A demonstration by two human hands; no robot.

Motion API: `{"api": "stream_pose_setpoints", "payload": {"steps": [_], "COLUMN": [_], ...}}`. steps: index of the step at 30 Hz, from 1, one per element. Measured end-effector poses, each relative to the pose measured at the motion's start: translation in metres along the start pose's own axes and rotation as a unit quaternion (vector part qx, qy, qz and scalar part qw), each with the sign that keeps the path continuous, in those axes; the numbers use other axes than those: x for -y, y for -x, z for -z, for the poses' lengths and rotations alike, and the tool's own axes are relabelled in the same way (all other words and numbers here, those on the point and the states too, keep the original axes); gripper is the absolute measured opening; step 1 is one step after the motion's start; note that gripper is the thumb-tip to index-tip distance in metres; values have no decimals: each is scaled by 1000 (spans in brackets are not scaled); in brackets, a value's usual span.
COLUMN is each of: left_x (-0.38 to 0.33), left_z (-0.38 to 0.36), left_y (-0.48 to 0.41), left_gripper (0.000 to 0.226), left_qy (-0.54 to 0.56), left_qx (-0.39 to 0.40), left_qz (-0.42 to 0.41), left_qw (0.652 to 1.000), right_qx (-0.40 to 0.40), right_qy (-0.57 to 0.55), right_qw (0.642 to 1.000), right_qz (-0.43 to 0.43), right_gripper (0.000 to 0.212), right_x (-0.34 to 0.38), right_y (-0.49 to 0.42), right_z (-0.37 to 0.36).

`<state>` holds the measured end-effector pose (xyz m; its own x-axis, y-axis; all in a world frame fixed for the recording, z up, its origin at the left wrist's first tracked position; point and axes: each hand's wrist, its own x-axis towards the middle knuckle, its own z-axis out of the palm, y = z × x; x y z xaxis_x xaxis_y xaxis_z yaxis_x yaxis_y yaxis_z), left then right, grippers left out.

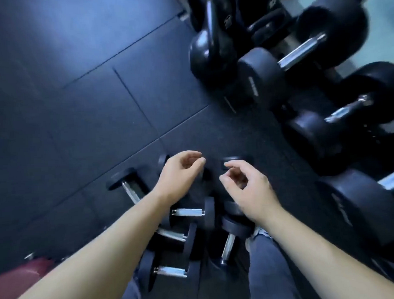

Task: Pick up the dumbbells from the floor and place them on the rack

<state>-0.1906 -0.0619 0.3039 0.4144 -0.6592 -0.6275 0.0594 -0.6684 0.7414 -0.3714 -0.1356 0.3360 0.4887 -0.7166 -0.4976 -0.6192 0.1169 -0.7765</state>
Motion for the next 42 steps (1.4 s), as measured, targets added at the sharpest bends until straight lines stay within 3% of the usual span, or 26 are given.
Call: {"api": "stream_pose_setpoints", "payload": {"steps": [6,11,15,21,24,27,34,38,42], "left_x": [181,285,332,359,362,362,355,349,322], "left_z": [33,11,-13,-36,-42,-50,-58,-55,-41], "left_y": [-33,-100,-161,-217,-235,-246,-247,-235,-213], "left_gripper": [25,49,61,24,33,37,17,22,22], "left_qy": [144,228,314,417,461,486,511,464,407], "left_qx": [-89,-122,-136,-128,-159,-191,-215,-208,-175], "left_qz": [138,200,220,181,171,172,186,166,129], "left_qw": [976,945,913,882,856,835,812,845,887], "right_qx": [115,201,240,329,381,399,424,416,351], "right_qy": [90,229,311,429,434,427,397,319,236], "right_qw": [989,952,917,833,811,808,807,849,904], "right_qz": [-18,11,73,115,95,80,104,69,53], "right_gripper": [23,40,56,74,76,75,66,64,58], "right_x": [-72,-141,-185,-220,-229,-236,-235,-239,-220], "right_y": [-63,-146,-223,-301,-320,-328,-325,-309,-267], "right_z": [-133,-200,-238,-261,-264,-267,-272,-261,-238]}}
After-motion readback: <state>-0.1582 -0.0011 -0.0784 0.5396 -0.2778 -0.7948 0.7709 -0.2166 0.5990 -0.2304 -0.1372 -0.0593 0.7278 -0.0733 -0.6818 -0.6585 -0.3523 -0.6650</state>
